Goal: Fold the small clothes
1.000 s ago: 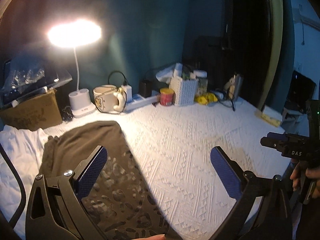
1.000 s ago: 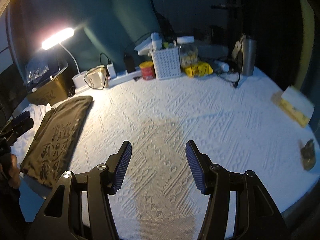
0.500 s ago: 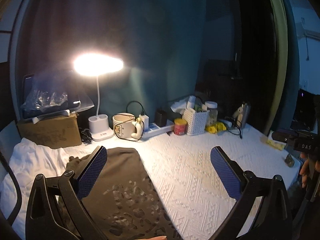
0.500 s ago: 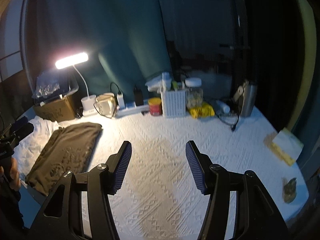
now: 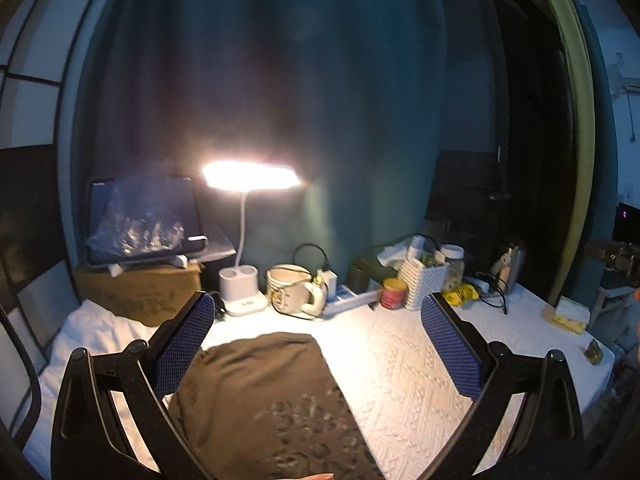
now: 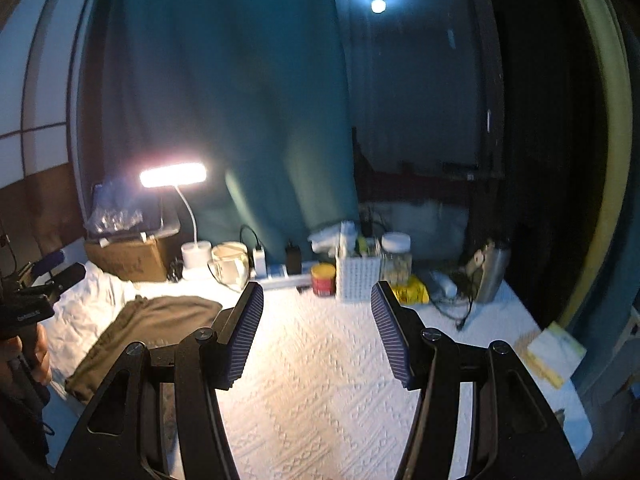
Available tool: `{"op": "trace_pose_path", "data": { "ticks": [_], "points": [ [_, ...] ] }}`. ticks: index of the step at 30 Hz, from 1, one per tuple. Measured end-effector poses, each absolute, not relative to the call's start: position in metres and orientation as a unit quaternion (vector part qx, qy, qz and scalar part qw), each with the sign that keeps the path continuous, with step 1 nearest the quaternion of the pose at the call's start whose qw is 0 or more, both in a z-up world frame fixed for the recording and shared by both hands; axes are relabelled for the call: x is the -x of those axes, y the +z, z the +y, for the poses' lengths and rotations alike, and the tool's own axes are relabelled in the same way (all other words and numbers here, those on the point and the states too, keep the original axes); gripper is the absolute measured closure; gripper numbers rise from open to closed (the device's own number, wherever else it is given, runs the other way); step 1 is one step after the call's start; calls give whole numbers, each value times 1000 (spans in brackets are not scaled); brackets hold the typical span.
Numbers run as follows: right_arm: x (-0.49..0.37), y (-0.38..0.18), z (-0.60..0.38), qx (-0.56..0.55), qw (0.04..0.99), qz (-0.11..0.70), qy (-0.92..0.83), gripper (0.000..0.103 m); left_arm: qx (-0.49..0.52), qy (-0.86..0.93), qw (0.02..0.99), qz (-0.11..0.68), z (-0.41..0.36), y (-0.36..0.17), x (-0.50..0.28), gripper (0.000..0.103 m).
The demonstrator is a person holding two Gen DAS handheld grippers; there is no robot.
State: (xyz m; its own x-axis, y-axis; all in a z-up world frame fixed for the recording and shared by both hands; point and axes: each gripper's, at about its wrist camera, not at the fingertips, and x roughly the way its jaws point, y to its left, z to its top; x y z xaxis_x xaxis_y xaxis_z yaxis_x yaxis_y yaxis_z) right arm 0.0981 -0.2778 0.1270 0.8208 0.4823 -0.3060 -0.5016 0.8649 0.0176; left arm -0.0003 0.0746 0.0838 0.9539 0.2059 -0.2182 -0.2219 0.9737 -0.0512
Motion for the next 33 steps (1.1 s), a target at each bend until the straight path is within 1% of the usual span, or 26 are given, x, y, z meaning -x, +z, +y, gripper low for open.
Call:
{"op": "trace_pose_path", "data": {
  "ticks": [12, 26, 33],
  "points": [
    [-80, 157, -249, 69, 969, 98, 218, 43, 32, 126, 989, 76, 94, 106, 18, 1],
    [-57, 199, -262, 35, 971, 43, 234, 43, 24, 147, 987, 54, 105, 136, 31, 1],
    [-61, 194, -262, 39, 969, 57, 237, 43, 31, 147, 987, 65, 106, 133, 27, 1]
  ]
}}
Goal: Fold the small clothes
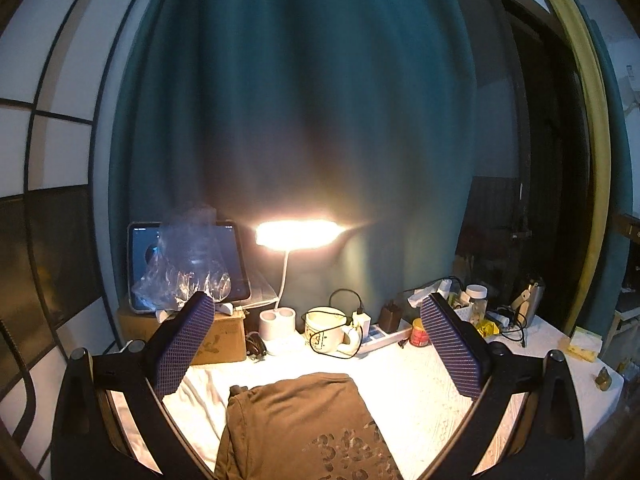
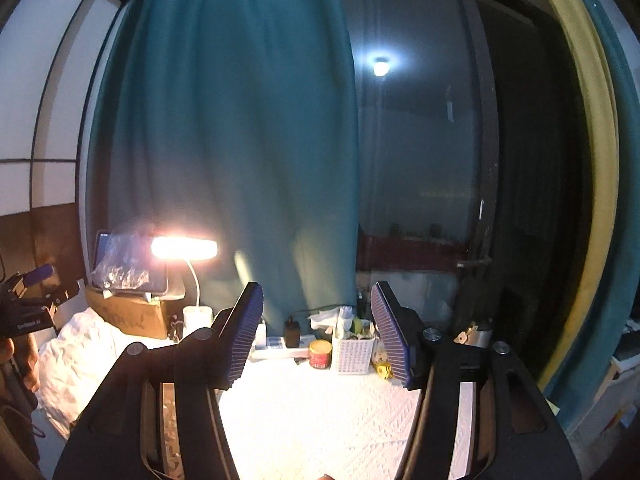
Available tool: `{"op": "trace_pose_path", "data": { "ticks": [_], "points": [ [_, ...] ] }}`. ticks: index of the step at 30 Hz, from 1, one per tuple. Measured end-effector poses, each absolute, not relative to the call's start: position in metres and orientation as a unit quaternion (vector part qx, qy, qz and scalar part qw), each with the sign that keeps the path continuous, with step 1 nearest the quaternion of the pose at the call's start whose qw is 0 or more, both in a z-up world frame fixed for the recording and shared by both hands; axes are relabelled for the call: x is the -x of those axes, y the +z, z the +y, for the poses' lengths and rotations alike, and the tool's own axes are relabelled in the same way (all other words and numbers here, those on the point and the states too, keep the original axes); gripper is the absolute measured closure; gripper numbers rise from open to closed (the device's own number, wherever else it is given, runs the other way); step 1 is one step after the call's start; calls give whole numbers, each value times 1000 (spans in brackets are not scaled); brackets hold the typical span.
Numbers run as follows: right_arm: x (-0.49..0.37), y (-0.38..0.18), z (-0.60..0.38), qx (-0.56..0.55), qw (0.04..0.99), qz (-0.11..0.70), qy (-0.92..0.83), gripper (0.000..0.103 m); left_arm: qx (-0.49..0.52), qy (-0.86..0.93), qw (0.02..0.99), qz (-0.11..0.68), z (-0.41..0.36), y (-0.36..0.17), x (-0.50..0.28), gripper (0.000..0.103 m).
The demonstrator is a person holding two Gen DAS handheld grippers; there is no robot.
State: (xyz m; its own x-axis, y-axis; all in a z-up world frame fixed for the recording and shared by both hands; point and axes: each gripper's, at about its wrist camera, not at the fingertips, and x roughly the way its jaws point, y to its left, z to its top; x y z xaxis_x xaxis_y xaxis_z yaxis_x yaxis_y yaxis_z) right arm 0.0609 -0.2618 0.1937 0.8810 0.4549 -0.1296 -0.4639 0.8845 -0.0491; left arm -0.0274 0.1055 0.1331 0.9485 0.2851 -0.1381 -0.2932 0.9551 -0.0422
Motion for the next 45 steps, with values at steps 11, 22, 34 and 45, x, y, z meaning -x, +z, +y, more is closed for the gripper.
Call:
{"op": "trace_pose_path", "data": {
  "ticks": [11, 22, 34, 45],
  "points": [
    [-75, 182, -262, 36, 967, 82, 240, 43, 32, 159, 984, 78, 102, 129, 22, 1],
    [-75, 179, -266, 37, 967, 86, 235, 43, 24, 158, 984, 79, 99, 131, 21, 1],
    [-74, 176, -269, 41, 967, 87, 235, 43, 18, 155, 985, 81, 96, 132, 19, 1],
    [-76, 173, -271, 43, 967, 86, 236, 43, 17, 151, 985, 80, 95, 132, 17, 1]
  ]
}}
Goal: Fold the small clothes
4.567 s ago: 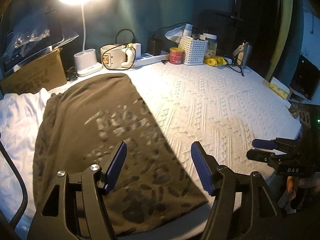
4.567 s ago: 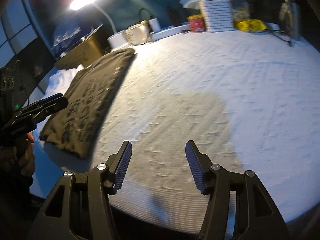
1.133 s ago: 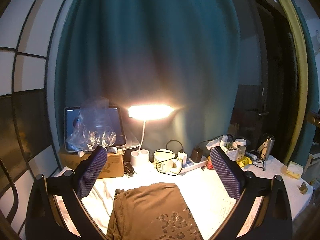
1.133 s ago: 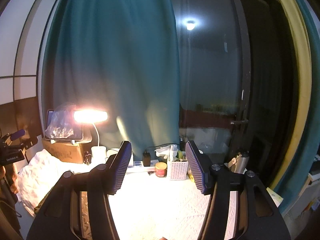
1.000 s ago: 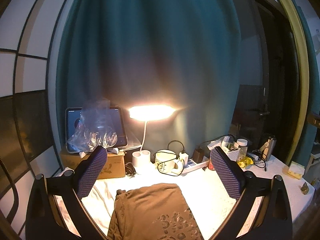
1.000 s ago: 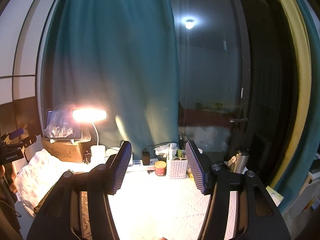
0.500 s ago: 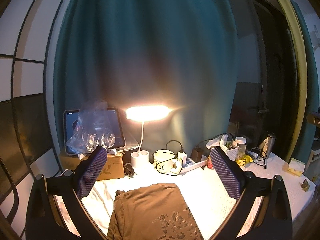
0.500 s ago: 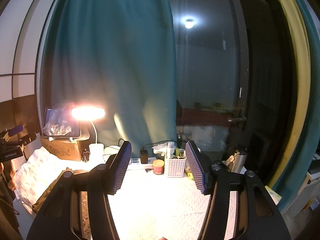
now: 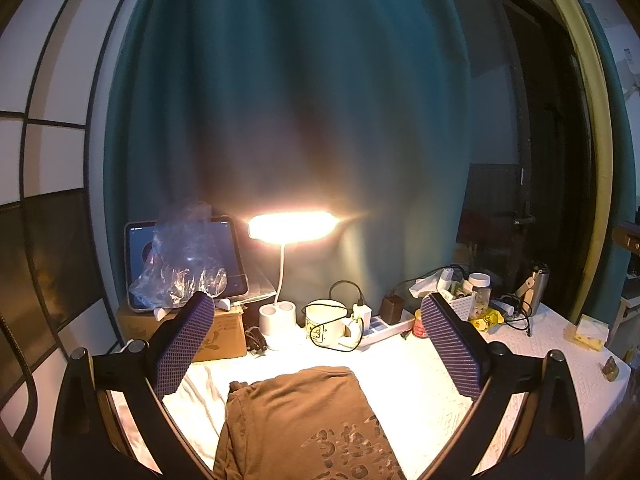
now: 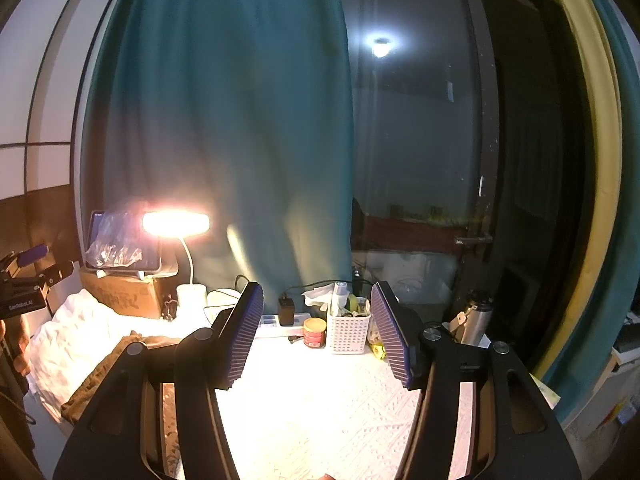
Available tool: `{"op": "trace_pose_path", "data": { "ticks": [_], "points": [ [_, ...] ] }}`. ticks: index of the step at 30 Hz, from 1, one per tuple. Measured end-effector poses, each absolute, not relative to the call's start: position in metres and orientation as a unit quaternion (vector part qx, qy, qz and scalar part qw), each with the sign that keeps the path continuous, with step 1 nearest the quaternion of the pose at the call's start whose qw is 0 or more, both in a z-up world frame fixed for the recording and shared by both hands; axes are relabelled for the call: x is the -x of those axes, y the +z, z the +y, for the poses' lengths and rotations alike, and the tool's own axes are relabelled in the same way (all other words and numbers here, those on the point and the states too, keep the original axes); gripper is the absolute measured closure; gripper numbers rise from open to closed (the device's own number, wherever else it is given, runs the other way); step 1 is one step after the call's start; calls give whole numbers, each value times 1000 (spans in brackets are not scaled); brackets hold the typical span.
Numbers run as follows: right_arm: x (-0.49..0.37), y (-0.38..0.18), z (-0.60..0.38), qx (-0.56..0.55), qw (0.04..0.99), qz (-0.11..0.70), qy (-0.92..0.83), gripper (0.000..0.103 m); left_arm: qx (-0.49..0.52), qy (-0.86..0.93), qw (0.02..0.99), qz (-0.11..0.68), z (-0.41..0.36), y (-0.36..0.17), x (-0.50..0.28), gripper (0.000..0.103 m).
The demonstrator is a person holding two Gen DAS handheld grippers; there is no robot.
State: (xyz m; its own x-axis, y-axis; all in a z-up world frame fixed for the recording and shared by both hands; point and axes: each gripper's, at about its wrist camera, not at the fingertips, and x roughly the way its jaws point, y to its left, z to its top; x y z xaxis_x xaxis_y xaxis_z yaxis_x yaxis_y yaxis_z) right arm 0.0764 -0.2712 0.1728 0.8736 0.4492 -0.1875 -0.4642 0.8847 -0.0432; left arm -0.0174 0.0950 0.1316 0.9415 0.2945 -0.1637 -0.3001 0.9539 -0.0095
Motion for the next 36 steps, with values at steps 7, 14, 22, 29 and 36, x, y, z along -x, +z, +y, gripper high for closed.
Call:
{"op": "trace_pose_path", "data": {
  "ticks": [7, 14, 22, 29, 36],
  "points": [
    [-79, 173, -280, 40, 968, 86, 232, 43, 18, 148, 986, 76, 95, 132, 18, 1],
    [-80, 171, -284, 43, 968, 86, 231, 43, 21, 144, 987, 74, 95, 133, 18, 1],
    [-82, 171, -290, 40, 969, 89, 226, 43, 24, 139, 987, 75, 92, 134, 15, 1],
    [-84, 172, -294, 36, 971, 89, 221, 43, 29, 133, 988, 77, 93, 135, 14, 1],
    [-83, 172, -294, 38, 971, 89, 217, 43, 29, 133, 988, 76, 93, 135, 14, 1]
  ]
}}
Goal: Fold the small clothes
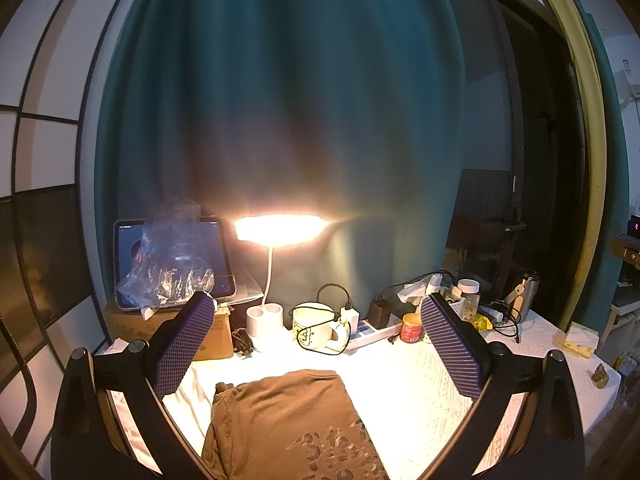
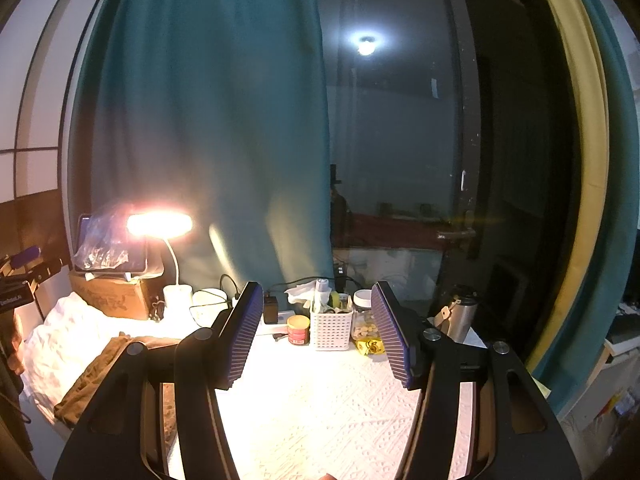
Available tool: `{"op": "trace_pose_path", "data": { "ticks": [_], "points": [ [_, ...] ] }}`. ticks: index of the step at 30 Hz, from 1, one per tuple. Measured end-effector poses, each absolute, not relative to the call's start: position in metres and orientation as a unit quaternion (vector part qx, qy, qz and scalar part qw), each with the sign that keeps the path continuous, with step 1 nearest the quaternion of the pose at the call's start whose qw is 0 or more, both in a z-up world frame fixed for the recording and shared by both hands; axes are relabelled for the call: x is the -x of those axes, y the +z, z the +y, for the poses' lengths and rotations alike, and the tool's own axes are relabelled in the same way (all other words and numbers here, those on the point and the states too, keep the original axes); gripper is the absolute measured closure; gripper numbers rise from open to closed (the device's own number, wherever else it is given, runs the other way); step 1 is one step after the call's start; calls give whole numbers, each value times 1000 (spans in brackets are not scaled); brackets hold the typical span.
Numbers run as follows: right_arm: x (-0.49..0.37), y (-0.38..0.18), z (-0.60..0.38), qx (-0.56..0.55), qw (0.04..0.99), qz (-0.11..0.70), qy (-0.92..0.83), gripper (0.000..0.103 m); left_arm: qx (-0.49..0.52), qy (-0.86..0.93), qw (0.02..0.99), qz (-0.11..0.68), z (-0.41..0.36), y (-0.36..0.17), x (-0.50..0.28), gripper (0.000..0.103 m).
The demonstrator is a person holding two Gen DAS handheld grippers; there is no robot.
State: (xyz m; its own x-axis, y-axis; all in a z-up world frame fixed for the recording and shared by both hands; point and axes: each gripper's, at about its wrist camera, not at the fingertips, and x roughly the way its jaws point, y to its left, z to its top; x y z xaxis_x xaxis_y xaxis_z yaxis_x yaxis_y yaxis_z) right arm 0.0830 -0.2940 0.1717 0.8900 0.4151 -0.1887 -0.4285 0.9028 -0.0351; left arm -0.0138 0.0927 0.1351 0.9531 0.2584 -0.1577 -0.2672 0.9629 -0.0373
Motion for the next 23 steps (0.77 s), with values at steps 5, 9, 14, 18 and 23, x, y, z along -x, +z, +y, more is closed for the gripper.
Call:
{"op": "trace_pose_path", "data": {
  "ticks": [5, 9, 14, 18, 23],
  "points": [
    [-85, 173, -296, 37, 972, 88, 217, 43, 29, 133, 988, 75, 93, 135, 14, 1],
    [-86, 173, -295, 39, 972, 88, 216, 43, 30, 133, 988, 75, 93, 135, 14, 1],
    [-87, 174, -296, 35, 971, 91, 219, 43, 30, 133, 988, 74, 92, 134, 14, 1],
    [-88, 174, -297, 30, 969, 96, 227, 43, 30, 134, 988, 73, 92, 134, 14, 1],
    [-90, 174, -296, 31, 968, 97, 229, 43, 30, 135, 988, 73, 92, 133, 15, 1]
  ]
}}
